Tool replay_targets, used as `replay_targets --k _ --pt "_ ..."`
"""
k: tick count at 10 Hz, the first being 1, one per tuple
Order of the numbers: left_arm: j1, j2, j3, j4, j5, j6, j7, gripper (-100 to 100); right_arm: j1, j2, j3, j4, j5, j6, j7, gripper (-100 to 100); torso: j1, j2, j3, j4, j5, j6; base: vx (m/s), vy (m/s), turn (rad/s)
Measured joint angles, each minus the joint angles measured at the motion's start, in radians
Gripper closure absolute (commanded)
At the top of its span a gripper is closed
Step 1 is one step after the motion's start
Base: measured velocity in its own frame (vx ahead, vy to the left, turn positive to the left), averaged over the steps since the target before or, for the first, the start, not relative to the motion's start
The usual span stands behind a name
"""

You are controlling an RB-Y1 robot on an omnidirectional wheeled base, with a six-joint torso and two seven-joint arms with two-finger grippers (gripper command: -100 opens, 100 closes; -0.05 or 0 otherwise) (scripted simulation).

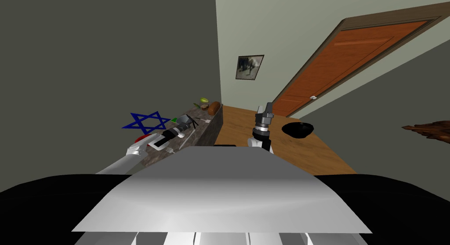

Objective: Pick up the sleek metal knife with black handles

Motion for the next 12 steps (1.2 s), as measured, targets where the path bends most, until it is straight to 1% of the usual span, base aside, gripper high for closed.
replay_targets --k 2,3,4,5,9,11,12 --pt "0.0 0.0 0.0 0.0 0.0 0.0 0.0 -100 0.0 0.0 0.0 0.0 0.0 0.0 0.0 0 0.0 0.0 0.0 0.0 0.0 0.0 0.0 0.0 0.0" --pt "0.0 0.0 0.0 0.0 0.0 0.0 0.0 0 0.0 0.0 0.0 0.0 0.0 0.0 0.0 0 0.0 0.0 0.0 0.0 0.0 0.0 0.0 0.0 0.0" --pt "0.0 0.0 0.0 0.0 0.0 0.0 0.0 -100 0.0 0.0 0.0 0.0 0.0 0.0 0.0 0 0.0 0.0 0.0 0.0 0.0 0.0 0.0 0.0 0.0" --pt "0.0 0.0 0.0 0.0 0.0 0.0 0.0 100 0.0 0.0 0.0 0.0 0.0 0.0 0.0 0 0.0 0.0 0.0 0.0 0.0 0.0 0.0 0.0 0.0" --pt "0.0 0.0 0.0 0.0 0.0 0.0 0.0 100 0.0 0.0 0.0 0.0 0.0 0.0 0.0 0 0.0 0.0 0.0 0.0 0.0 0.0 0.0 0.0 0.0" --pt "0.0 0.0 0.0 0.0 0.0 0.0 0.0 -100 0.0 0.0 0.0 0.0 0.0 0.0 0.0 0 0.0 0.0 0.0 0.0 0.0 0.0 0.0 0.0 0.0" --pt "0.0 0.0 0.0 0.0 0.0 0.0 0.0 0 0.0 0.0 0.0 0.0 0.0 0.0 0.0 0 0.0 0.0 0.0 0.0 0.0 0.0 0.0 0.0 0.0"
